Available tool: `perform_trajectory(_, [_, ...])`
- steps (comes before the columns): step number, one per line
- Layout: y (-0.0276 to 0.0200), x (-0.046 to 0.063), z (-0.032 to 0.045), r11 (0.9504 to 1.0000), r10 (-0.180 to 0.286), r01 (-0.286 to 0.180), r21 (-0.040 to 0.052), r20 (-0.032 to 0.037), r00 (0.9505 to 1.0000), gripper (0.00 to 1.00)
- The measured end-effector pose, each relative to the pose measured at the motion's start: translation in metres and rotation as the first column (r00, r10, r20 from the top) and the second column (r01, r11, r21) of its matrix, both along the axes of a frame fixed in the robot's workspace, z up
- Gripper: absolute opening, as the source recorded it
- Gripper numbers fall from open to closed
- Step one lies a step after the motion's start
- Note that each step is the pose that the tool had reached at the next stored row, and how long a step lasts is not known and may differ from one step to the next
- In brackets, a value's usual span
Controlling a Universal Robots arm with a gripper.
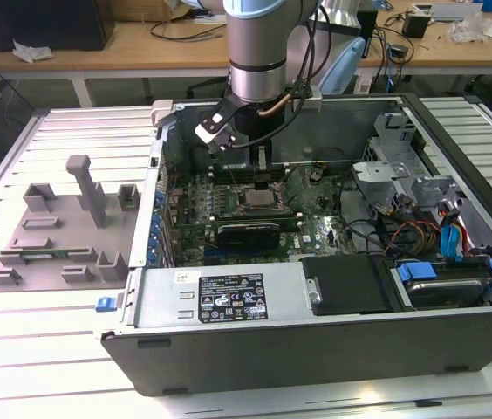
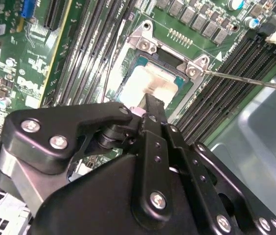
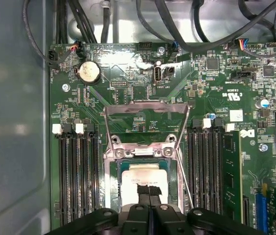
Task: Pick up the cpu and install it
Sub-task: 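Place the cpu into insertion slot, then close the cpu cover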
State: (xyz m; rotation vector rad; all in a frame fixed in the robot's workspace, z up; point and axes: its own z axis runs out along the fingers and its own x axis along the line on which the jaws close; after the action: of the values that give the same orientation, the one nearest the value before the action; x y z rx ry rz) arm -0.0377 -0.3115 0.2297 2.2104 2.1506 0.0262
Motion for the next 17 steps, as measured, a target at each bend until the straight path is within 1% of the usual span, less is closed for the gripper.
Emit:
perform_trajectory(1, [0.0, 0.0, 0.0032, 1.0, 0.0, 0.0, 0.0001, 0.0001, 1.0, 0.11])
perform_trajectory(2, [0.0, 0.0, 0.008, 1.0, 0.0, 0.0, 0.0, 0.0001, 1.0, 0.11])
perform_trajectory(4, [0.0, 0.0, 0.0133, 1.0, 0.0, 0.0, 0.0, 0.0001, 1.0, 0.11])
perform_trajectory(5, [0.0001, 0.0, 0.019, 1.0, 0.0, 0.0, 0.0, 0.0001, 1.0, 0.11])
perform_trajectory(6, [0.0002, 0.0, 0.0232, 1.0, 0.0, 0.0, -0.0001, 0.0, 1.0, 0.11])
perform_trajectory(17, [0.0002, 0.0, 0.0243, 1.0, 0.0, 0.0, 0.0001, 0.0001, 1.0, 0.11])
